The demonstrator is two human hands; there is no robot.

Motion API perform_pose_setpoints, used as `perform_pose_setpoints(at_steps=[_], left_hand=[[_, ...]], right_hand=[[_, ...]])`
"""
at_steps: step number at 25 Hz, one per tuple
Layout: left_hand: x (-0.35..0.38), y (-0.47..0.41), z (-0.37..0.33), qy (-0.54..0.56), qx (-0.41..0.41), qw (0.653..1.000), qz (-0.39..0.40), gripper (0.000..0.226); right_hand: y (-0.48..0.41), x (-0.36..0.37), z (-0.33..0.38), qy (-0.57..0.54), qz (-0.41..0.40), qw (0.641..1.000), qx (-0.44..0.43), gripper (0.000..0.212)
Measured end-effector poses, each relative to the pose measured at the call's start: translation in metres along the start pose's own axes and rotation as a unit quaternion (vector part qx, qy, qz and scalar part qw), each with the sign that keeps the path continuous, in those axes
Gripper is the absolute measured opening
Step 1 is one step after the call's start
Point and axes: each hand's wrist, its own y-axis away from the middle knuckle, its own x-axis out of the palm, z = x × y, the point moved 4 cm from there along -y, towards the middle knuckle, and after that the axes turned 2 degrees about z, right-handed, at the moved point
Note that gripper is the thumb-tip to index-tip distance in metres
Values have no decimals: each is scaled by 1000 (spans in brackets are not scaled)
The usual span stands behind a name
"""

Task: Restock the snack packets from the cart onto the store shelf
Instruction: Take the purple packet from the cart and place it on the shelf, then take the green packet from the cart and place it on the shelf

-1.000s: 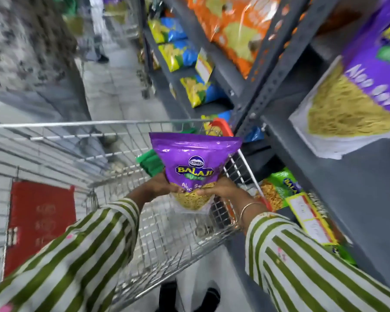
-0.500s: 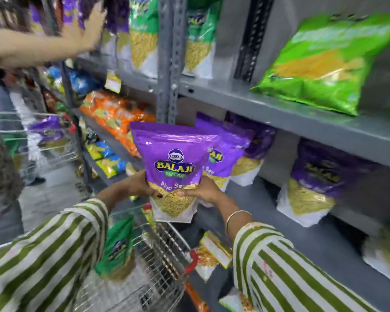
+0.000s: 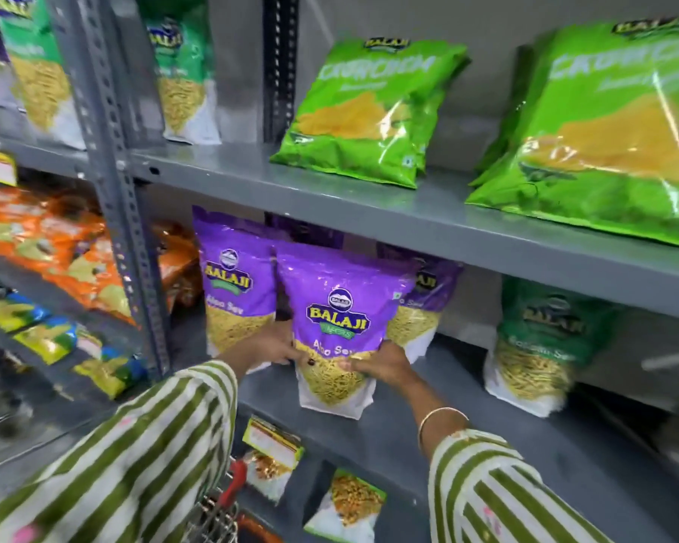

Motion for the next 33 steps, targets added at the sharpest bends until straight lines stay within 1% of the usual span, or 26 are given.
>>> perform_pose_setpoints(at_steps=[3,6,8,10,13,14,15,16,17,18,19,20,21,22,23,25,26,28,29,30,31,32,33], left_hand=[[8,-22,-6,26,-40,999,-13,52],[3,-35,-1,41,-66,997,-24,55],[2,-33,4,60,-75,995,-18,56],[5,-29,2,80,-75,994,-22,56],[7,-18,0,90,-79,992,-43,68],[6,-11,1,84,-87,991,-52,69],[4,0,3,79,-95,991,-56,66],[3,12,7,71,-106,991,-48,60],[0,26,14,61,-121,990,-33,52],[-2,43,24,44,-136,990,-13,40],[-4,59,36,23,-161,987,10,26],[-9,78,54,9,-189,982,26,13],[-15,99,72,6,-217,975,38,11],[-22,118,93,17,-243,969,41,18],[-29,140,116,29,-272,961,33,22],[-42,183,166,29,-337,941,10,25],[-45,205,187,27,-369,929,14,24],[-49,245,233,30,-438,898,12,23],[-51,261,253,48,-459,887,1,24],[-55,274,269,57,-467,882,-10,28],[-58,284,285,44,-477,877,-25,33],[-61,292,298,9,-491,871,-30,42],[-60,298,315,-31,-510,859,-18,57]], right_hand=[[-1,-8,-14,-37,-50,998,18,54],[-7,-4,-13,-49,-58,997,0,52],[-8,-2,-12,-62,-55,997,-10,51],[-7,-3,-9,-55,-42,997,-15,51],[-6,-6,-3,-21,-4,1000,-7,56],[-8,-7,-5,4,26,1000,16,62],[-10,-7,-9,36,71,995,64,68],[-8,-7,-13,82,124,980,132,73],[-6,-6,-15,155,188,947,208,81],[-4,-2,-13,237,265,896,267,87],[-2,4,-7,301,340,840,298,83],[2,18,5,338,398,798,301,70],[0,39,15,360,432,775,288,57],[-3,63,26,371,453,767,262,50],[-6,93,34,376,471,765,229,52],[-16,163,44,376,496,763,173,71],[-20,198,46,375,496,767,157,72],[-25,266,52,361,488,788,102,51],[-24,294,55,352,483,798,74,43],[-24,325,55,344,481,805,42,39],[-26,351,50,343,482,806,17,38],[-28,375,42,345,480,806,-11,43],[-30,399,31,344,479,807,-29,54]])
